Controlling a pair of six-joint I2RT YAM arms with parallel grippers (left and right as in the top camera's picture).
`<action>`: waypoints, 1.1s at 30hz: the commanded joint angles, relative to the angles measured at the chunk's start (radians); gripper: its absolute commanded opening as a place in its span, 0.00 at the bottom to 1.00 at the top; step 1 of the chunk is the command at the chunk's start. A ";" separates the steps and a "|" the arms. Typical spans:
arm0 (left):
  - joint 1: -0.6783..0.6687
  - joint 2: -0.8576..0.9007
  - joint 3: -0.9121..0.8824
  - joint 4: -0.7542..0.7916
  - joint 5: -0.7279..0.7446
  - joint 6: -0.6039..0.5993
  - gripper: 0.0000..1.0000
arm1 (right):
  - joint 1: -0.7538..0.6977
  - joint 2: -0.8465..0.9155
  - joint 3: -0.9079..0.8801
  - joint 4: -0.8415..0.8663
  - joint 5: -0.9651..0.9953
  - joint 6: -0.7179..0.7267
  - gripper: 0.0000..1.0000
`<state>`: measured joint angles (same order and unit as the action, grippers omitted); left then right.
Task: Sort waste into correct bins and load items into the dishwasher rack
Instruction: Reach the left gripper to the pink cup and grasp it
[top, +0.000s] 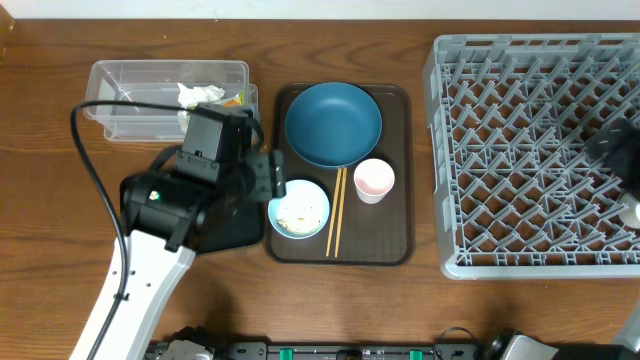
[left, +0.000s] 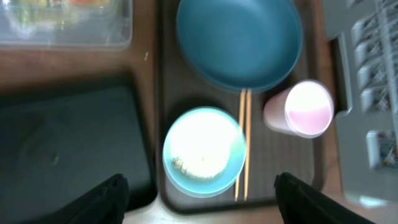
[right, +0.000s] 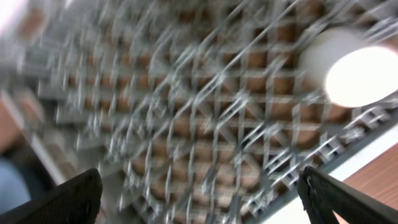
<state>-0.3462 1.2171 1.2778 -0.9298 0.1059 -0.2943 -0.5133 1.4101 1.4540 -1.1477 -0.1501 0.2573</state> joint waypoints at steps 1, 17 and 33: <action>-0.010 0.051 -0.003 0.072 0.040 0.005 0.80 | 0.100 0.002 -0.010 -0.033 0.005 -0.081 0.99; -0.164 0.531 -0.003 0.392 0.198 -0.019 0.79 | 0.286 0.002 -0.029 -0.068 0.023 -0.102 0.99; -0.243 0.615 -0.003 0.372 0.201 -0.040 0.11 | 0.286 0.002 -0.029 -0.065 0.023 -0.102 0.99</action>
<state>-0.5961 1.8755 1.2778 -0.5514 0.3084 -0.3401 -0.2314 1.4124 1.4296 -1.2118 -0.1375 0.1711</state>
